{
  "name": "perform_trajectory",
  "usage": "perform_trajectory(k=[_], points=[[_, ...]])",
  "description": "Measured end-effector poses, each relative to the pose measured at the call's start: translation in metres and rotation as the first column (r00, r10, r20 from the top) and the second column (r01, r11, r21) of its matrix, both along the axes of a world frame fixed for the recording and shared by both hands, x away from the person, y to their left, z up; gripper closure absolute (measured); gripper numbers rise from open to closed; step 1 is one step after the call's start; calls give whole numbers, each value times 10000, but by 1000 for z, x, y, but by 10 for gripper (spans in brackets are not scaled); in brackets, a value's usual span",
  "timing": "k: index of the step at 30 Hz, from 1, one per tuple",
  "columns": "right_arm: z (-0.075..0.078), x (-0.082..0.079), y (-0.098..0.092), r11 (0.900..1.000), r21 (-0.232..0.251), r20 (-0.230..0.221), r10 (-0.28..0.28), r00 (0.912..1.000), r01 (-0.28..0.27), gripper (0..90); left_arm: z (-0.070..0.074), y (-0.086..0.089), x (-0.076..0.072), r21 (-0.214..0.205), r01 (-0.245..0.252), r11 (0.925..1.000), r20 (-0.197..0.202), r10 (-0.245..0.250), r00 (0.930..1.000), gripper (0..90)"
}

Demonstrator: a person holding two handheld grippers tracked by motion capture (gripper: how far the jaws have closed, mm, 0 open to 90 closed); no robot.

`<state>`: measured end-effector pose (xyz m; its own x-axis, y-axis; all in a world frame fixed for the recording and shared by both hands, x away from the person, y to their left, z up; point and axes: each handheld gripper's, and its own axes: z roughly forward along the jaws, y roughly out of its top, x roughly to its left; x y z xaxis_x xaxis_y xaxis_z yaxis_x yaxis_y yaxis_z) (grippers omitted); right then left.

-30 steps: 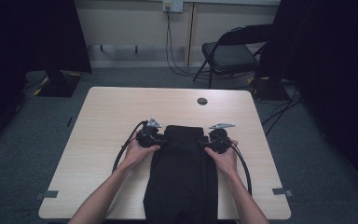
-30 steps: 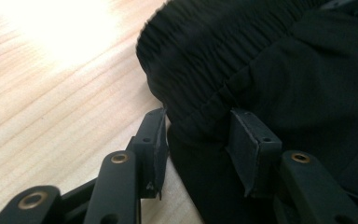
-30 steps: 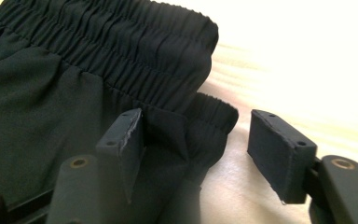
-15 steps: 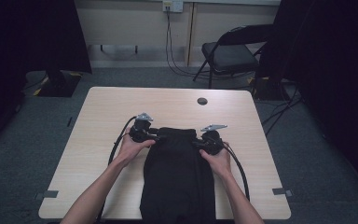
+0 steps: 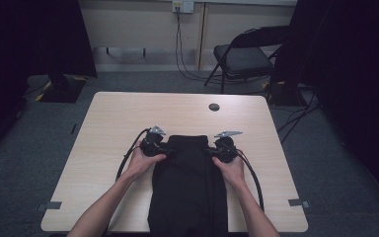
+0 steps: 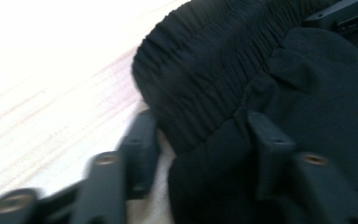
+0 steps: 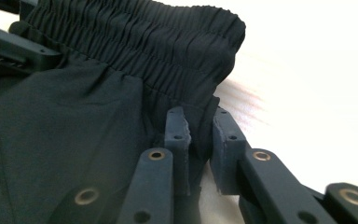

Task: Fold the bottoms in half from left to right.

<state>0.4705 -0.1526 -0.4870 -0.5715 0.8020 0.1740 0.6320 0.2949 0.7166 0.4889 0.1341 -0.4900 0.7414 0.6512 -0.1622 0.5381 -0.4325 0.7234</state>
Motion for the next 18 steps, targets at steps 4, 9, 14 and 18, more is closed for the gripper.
perform_trajectory(k=[4,9,14,18], points=[[8,0,0,9993,358,149,-80,9999,74,804,2,0,0,-386,-164,9991,109,169,9998,700],[33,3,1,9973,736,582,-19,9983,-24,807,24,7,4,-1020,-380,9941,568,440,9974,724],[82,12,13,9940,1048,1450,167,9893,-321,807,68,24,10,-1399,-753,9873,1404,951,9855,727],[120,15,27,9914,1142,2126,385,9764,-640,807,97,37,13,-1709,-1007,9801,1852,1324,9737,727]])
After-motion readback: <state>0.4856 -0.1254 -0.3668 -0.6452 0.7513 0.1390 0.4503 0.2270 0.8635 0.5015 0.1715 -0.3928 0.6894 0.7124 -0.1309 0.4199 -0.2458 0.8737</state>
